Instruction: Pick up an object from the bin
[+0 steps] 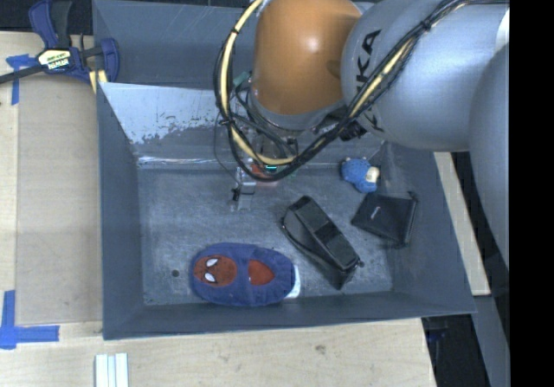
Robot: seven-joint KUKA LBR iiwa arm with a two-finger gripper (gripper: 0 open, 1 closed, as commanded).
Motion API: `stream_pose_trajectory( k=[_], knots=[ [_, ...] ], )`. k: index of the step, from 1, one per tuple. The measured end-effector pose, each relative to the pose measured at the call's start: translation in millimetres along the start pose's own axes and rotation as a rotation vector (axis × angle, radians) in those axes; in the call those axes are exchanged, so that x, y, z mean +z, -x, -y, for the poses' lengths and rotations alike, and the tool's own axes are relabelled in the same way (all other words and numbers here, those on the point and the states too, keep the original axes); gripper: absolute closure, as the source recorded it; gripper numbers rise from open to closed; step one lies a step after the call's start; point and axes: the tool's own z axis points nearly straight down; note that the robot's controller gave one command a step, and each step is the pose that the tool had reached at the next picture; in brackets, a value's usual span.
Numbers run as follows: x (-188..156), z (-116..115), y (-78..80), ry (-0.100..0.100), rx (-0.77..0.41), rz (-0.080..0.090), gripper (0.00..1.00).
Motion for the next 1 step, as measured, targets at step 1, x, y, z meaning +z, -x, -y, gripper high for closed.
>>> stream_pose_trajectory(
  k=[1],
  knots=[
    [48.1,-1.2,-68.7,-0.001,-0.042,-0.003,0.00]
  ],
)
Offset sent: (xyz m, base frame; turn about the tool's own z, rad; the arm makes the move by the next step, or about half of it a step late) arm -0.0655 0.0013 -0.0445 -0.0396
